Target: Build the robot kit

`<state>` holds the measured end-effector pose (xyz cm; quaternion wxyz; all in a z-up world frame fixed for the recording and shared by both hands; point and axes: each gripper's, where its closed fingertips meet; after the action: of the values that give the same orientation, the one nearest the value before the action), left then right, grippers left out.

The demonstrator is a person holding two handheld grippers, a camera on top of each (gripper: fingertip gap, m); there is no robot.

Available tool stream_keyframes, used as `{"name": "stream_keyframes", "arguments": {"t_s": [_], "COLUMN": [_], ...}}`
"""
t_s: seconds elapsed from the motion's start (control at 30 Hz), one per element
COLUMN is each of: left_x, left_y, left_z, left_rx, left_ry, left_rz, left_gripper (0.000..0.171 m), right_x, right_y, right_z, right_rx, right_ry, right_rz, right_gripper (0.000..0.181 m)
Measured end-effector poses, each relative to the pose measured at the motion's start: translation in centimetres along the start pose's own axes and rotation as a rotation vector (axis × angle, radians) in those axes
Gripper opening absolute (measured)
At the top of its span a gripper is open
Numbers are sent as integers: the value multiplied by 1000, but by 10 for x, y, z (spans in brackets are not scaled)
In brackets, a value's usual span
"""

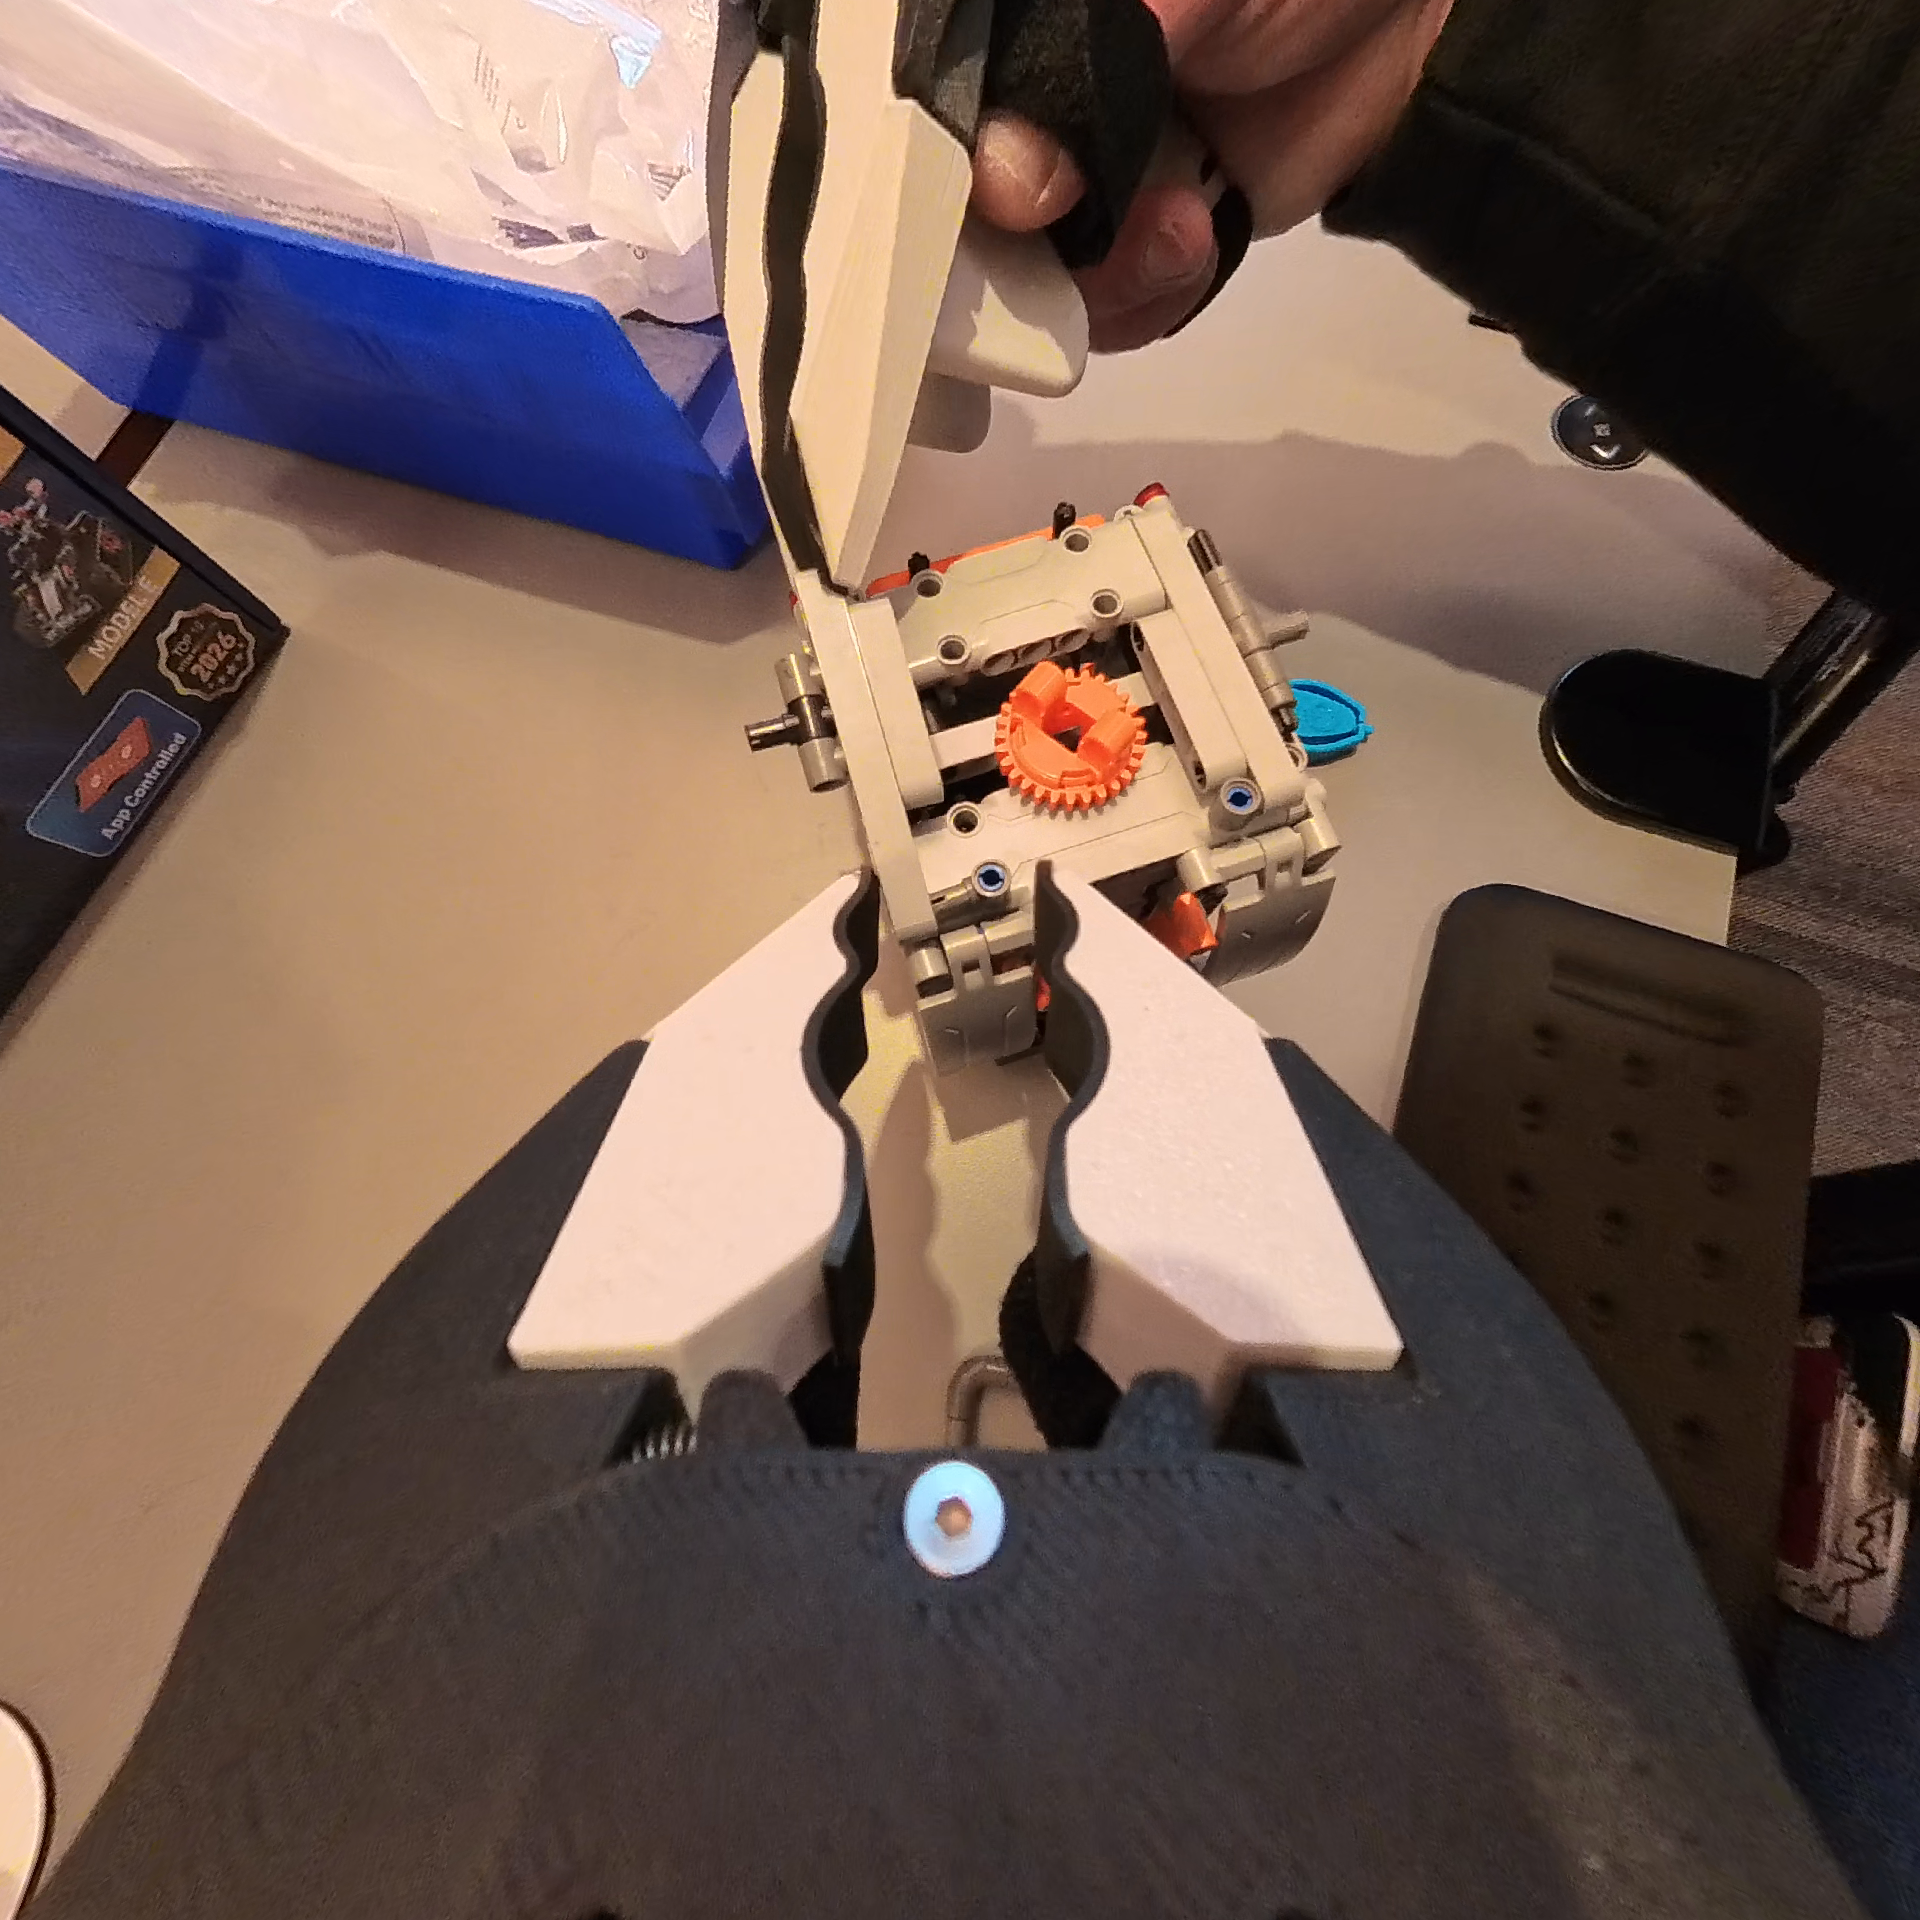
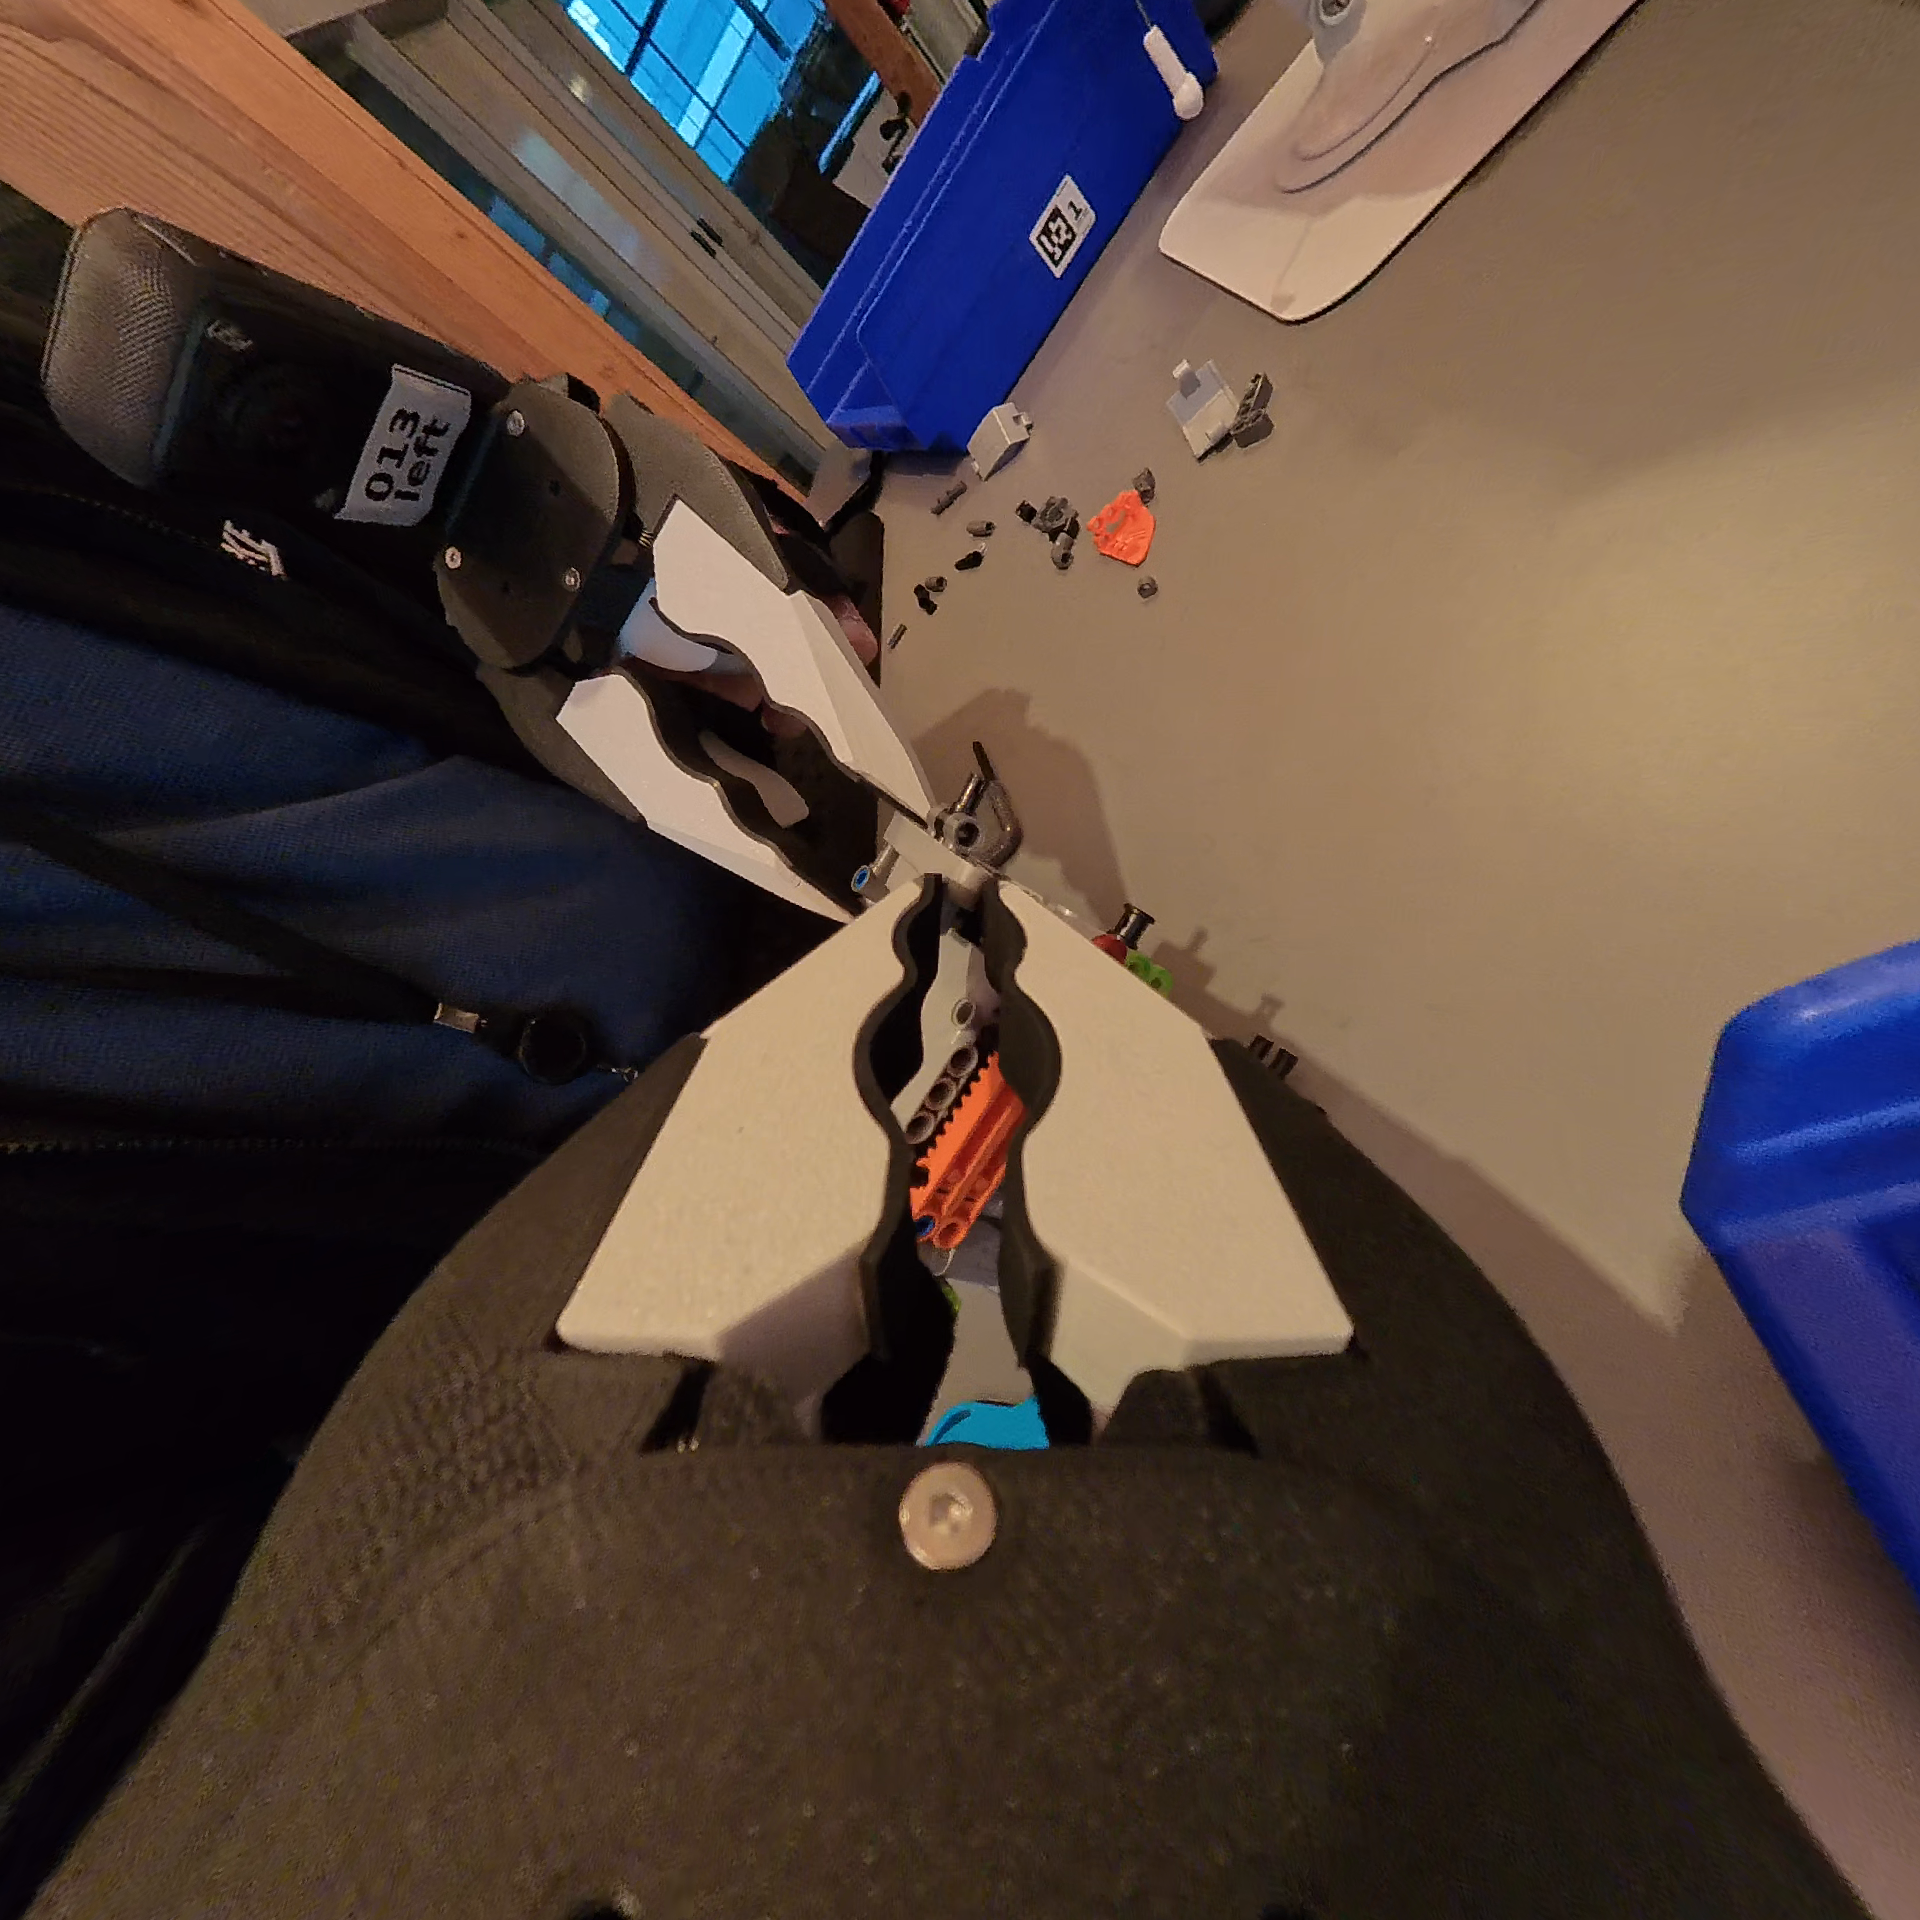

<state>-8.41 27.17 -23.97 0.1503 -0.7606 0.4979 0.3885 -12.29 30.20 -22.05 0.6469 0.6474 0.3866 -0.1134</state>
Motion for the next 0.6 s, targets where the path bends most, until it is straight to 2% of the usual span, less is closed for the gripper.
{"name": "stream_keyframes", "arguments": {"t_s": [0.2, 0.6], "left_x": [0, 0], "left_y": [0, 2], "left_z": [1, 2], "left_rx": [-21, -38], "left_ry": [15, 30], "left_rz": [0, 1], "left_gripper": [25, 23], "right_x": [4, -1], "right_y": [-4, -10], "right_z": [1, 0], "right_rx": [-15, 67], "right_ry": [6, 32], "right_rz": [28, -2], "right_gripper": [5, 2]}}
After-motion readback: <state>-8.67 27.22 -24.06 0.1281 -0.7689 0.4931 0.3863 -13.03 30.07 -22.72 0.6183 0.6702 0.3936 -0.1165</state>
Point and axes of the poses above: each gripper's, where its closed fingertips meet, z out along the fingers, x out of its underside, y = z × x across the jaws, and after that the axes turned 11 degrees about -x, right-handed
